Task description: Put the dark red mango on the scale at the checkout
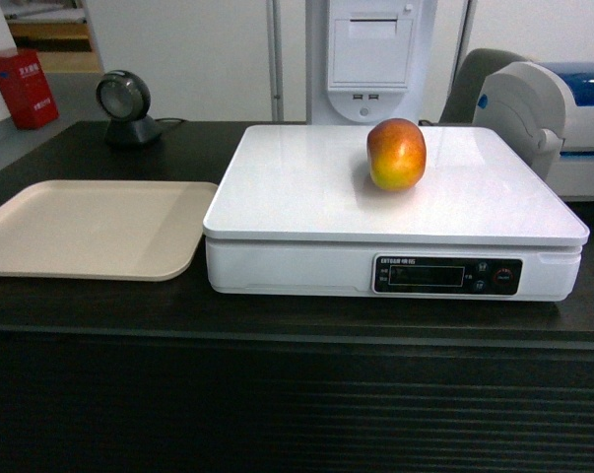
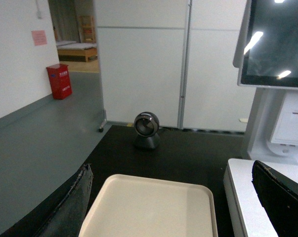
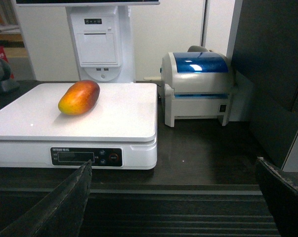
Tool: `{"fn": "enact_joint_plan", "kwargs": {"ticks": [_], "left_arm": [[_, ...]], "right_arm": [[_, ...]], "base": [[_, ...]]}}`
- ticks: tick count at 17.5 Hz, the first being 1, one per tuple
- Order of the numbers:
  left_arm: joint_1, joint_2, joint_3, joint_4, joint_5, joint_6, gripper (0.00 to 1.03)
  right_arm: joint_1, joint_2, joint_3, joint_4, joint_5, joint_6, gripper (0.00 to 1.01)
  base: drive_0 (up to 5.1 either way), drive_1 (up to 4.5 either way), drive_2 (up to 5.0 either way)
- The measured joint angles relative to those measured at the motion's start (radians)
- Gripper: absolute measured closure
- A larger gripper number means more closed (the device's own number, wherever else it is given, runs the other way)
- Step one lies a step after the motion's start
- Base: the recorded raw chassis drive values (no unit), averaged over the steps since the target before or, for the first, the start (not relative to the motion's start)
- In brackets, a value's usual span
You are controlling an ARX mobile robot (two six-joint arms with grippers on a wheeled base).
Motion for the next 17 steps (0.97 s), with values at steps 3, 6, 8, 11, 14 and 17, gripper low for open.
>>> {"fn": "enact_joint_plan", "kwargs": {"ticks": [3, 6, 8, 11, 14, 17], "left_arm": [[0.075, -0.064, -0.024, -0.076, 0.070, -0.017, 0.09], [0.137, -0.177, -0.176, -0.090, 0.298, 0.004, 0.42], [0.133, -0.229, -0.270, -0.061, 0.304, 0.004, 0.65], [0.135, -0.312, -0.375, -0.035, 0.303, 0.004, 1.01], [0.135, -0.374, -0.438, -0.036, 0.303, 0.006, 1.01], [0.135, -0.433, -0.479, -0.052, 0.303, 0.006, 1.01]], "right_arm": [[0.000, 0.000, 0.000, 0.000, 0.000, 0.000, 0.03], [0.000, 0.000, 0.000, 0.000, -0.001, 0.000, 0.03], [0.000, 0.000, 0.000, 0.000, 0.000, 0.000, 0.03], [0.000, 0.000, 0.000, 0.000, 0.000, 0.000, 0.03], [0.000, 0.000, 0.000, 0.000, 0.000, 0.000, 0.03], [0.000, 0.000, 0.000, 0.000, 0.000, 0.000, 0.03]], "base": [[0.0, 0.00, 0.0], [0.0, 0.00, 0.0], [0.0, 0.00, 0.0], [0.0, 0.00, 0.0], [0.0, 0.00, 0.0], [0.0, 0.00, 0.0]]}}
